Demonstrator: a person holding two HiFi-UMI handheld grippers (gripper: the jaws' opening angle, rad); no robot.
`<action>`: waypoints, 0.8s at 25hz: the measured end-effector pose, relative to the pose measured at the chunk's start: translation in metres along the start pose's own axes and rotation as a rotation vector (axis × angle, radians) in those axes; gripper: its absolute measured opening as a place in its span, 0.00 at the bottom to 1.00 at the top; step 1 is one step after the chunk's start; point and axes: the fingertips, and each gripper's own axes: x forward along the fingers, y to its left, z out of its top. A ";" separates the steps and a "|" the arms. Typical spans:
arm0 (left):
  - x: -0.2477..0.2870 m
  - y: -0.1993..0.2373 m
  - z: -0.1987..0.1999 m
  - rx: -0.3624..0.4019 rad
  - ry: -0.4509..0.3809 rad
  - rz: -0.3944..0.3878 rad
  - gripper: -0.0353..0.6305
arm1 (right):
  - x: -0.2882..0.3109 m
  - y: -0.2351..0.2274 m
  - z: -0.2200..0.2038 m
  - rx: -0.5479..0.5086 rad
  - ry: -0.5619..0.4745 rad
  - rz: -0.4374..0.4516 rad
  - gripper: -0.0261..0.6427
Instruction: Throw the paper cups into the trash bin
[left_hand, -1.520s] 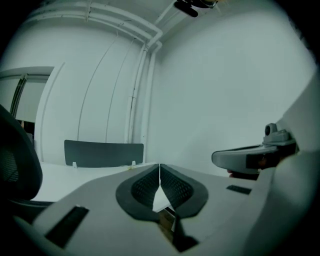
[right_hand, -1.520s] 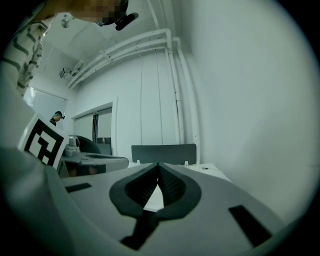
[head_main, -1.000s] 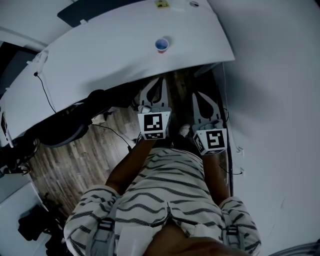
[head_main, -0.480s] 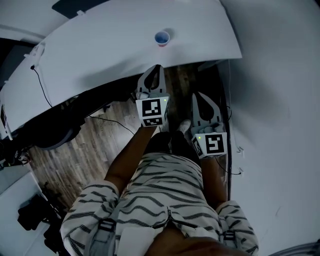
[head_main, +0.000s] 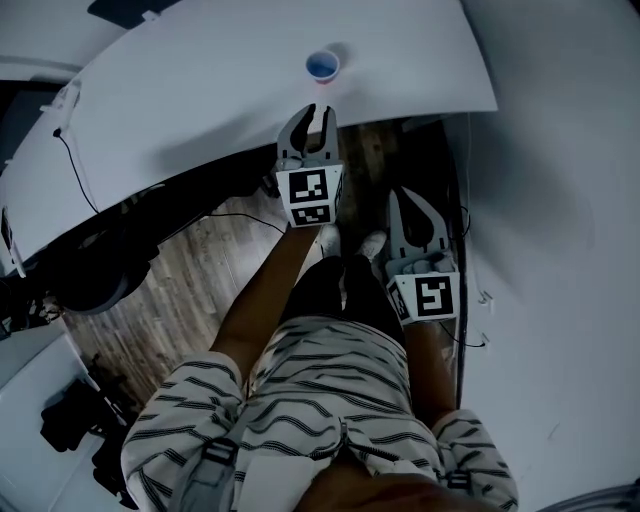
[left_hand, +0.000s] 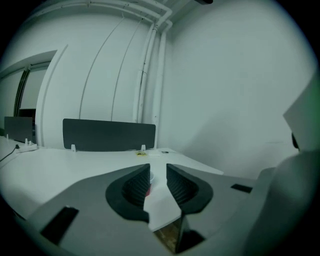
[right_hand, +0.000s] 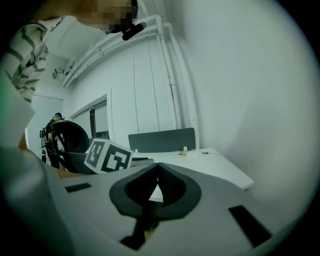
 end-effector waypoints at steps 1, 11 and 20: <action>0.006 0.001 -0.005 0.001 0.010 0.000 0.21 | 0.001 -0.001 -0.002 0.003 0.005 -0.001 0.05; 0.057 0.028 -0.055 -0.023 0.092 0.061 0.33 | 0.012 -0.009 -0.023 0.019 0.043 0.009 0.05; 0.086 0.040 -0.075 0.019 0.123 0.089 0.42 | 0.015 -0.014 -0.035 0.023 0.054 0.006 0.06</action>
